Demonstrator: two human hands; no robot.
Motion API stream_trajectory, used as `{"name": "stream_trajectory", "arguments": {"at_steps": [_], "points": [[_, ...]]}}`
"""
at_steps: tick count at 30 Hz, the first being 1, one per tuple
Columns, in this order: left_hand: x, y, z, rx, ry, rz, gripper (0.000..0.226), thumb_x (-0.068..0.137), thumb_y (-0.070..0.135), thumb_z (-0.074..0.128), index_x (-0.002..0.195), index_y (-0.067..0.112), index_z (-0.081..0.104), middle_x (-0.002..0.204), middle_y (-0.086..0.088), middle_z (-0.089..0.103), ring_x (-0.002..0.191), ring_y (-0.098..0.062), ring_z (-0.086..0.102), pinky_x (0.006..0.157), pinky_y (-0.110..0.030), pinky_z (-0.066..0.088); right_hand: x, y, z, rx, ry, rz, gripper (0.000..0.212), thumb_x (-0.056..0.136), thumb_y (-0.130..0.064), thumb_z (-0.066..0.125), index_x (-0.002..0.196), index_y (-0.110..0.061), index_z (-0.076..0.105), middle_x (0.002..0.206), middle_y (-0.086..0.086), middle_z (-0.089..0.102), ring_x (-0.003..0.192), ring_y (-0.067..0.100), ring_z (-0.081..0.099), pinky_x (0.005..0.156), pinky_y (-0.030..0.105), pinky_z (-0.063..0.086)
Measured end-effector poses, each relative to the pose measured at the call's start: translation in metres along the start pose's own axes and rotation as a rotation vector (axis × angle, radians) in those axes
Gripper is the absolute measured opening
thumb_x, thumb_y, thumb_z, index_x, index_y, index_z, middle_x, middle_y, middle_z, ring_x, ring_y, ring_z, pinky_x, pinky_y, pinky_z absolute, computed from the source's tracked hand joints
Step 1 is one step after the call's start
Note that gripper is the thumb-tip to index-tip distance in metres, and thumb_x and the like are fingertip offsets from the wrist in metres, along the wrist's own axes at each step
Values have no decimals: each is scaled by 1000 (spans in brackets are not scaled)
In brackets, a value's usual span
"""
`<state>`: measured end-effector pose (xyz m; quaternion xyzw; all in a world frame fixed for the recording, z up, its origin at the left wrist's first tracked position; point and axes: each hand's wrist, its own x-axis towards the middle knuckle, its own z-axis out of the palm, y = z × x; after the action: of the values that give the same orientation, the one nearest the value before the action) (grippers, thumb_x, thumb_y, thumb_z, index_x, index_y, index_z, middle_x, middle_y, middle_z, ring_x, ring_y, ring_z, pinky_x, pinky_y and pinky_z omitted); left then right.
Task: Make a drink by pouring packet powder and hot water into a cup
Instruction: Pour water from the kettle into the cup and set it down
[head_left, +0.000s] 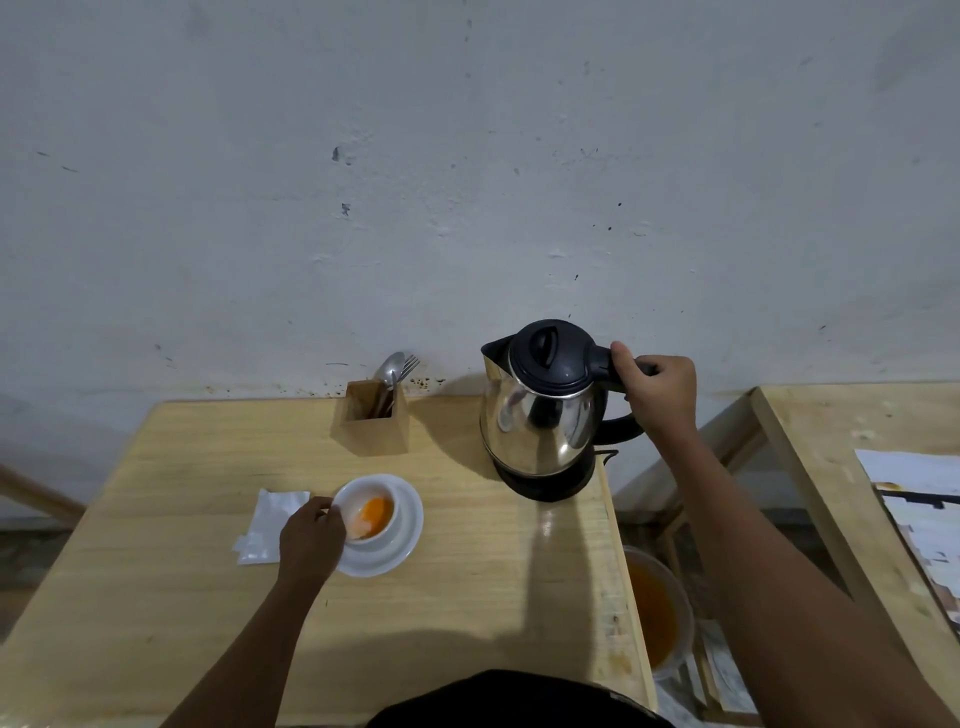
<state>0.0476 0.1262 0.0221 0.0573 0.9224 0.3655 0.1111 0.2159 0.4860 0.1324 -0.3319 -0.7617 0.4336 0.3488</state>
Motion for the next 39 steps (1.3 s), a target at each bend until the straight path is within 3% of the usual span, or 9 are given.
{"name": "stream_trajectory", "arguments": {"at_steps": [7, 10, 14, 19, 22, 25, 29, 33, 39], "points": [[2, -2, 0, 41, 23, 48, 21, 90, 5, 49, 89, -3, 68, 83, -19, 70, 79, -32, 63, 71, -32, 41, -4, -43, 11, -94, -105, -127, 69, 78, -54, 62, 42, -3, 34, 41, 4, 23, 39, 12, 22, 45, 27, 22], [3, -2, -4, 60, -21, 44, 23, 93, 8, 49, 97, -3, 68, 93, -21, 70, 89, -35, 63, 75, -32, 41, -7, -65, 20, -203, -195, -165, 74, 76, -62, 61, 42, 0, 37, 40, 7, 27, 38, 15, 25, 46, 31, 24], [5, -3, -10, -55, -97, -49, 25, 94, 11, 48, 106, 1, 68, 103, -17, 70, 97, -33, 61, 79, -30, 40, -12, -102, 38, -426, -311, -178, 70, 74, -67, 59, 42, -13, 27, 40, 0, 21, 38, 16, 23, 45, 28, 20], [10, -10, -22, -131, -242, -80, 31, 94, 11, 45, 115, 6, 66, 103, -14, 68, 85, -22, 57, 71, -28, 40, -24, -136, 65, -606, -393, -167, 71, 71, -72, 60, 47, -15, 26, 40, -3, 20, 40, 18, 28, 44, 26, 24], [13, -13, -29, -135, -307, -62, 31, 95, 12, 44, 118, 8, 64, 105, -13, 68, 85, -23, 58, 74, -33, 46, -26, -149, 78, -662, -462, -184, 70, 70, -77, 58, 46, -14, 38, 42, -4, 36, 43, 17, 40, 46, 25, 29], [16, -12, -33, -156, -338, -60, 30, 95, 13, 46, 118, 8, 64, 97, -8, 67, 81, -22, 60, 75, -37, 49, -26, -160, 91, -666, -560, -212, 59, 68, -81, 57, 70, -23, 65, 72, -10, 62, 69, 12, 58, 57, 28, 41], [19, -16, -35, -159, -363, -54, 32, 95, 17, 49, 124, 7, 62, 117, -12, 67, 106, -26, 61, 81, -28, 43, -27, -168, 107, -673, -737, -223, 54, 64, -83, 60, 85, -34, 67, 101, -12, 61, 95, 14, 58, 79, 37, 51], [20, -19, -34, -172, -376, -36, 34, 96, 18, 50, 126, 6, 60, 126, -12, 64, 115, -25, 58, 85, -25, 41, -30, -173, 119, -714, -878, -236, 51, 64, -76, 66, 96, -36, 70, 102, -13, 62, 94, 13, 58, 82, 38, 53], [22, -22, -33, -180, -378, -24, 35, 96, 18, 50, 128, 5, 57, 130, -14, 61, 118, -27, 56, 93, -29, 43, -33, -185, 141, -842, -1030, -259, 46, 70, -68, 68, 101, -35, 75, 87, -17, 71, 80, 5, 62, 70, 31, 53]]}}
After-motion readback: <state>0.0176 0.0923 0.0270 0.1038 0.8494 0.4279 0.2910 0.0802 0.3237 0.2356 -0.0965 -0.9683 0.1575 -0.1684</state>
